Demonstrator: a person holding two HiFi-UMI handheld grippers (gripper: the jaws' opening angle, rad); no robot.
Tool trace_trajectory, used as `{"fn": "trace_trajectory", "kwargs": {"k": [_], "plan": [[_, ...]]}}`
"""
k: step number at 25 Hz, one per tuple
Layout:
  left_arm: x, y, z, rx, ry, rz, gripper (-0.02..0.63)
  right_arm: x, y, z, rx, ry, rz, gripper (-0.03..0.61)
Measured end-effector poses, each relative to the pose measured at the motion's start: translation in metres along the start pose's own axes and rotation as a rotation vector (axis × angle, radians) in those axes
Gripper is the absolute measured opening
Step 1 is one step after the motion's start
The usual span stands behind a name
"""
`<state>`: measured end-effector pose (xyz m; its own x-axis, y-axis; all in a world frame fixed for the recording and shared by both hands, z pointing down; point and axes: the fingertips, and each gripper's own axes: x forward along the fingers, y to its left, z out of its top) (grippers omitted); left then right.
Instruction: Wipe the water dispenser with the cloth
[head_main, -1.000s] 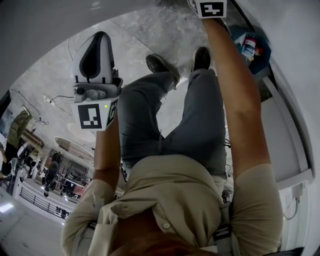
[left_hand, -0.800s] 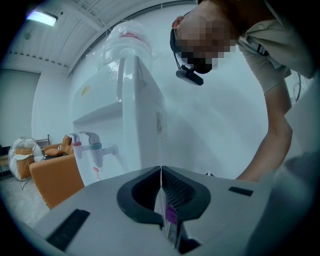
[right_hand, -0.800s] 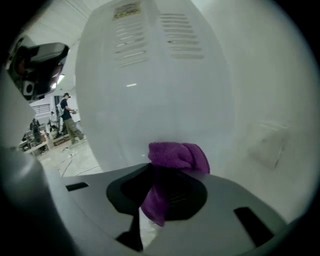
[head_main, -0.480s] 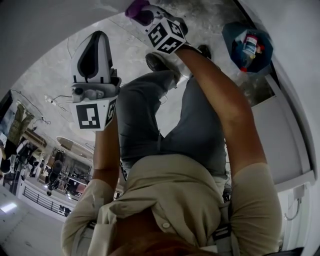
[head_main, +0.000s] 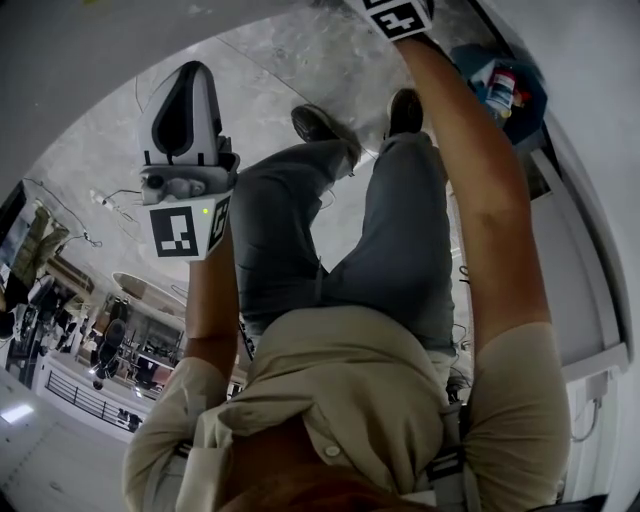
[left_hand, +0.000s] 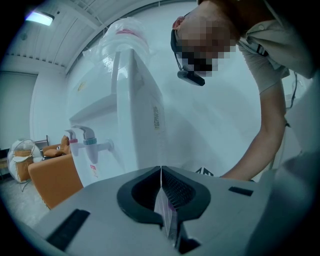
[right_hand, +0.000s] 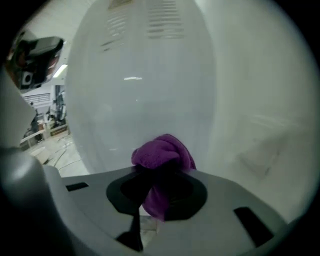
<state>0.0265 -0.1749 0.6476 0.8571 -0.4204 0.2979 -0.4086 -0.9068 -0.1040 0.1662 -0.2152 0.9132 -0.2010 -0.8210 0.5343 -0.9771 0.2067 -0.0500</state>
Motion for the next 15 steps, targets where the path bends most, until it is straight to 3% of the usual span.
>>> {"fn": "trace_trajectory", "kwargs": {"k": [10,15], "plan": [[-0.008,0.003,0.031,-0.013,-0.013,0.015,0.023,-0.041,-0.027,0.062,0.074,-0.08,-0.069,0.072],[-0.015,0.009,0.053,-0.028,-0.022,0.027,0.022,-0.058,0.005,0.097,0.086,-0.114,-0.037,0.072]]}}
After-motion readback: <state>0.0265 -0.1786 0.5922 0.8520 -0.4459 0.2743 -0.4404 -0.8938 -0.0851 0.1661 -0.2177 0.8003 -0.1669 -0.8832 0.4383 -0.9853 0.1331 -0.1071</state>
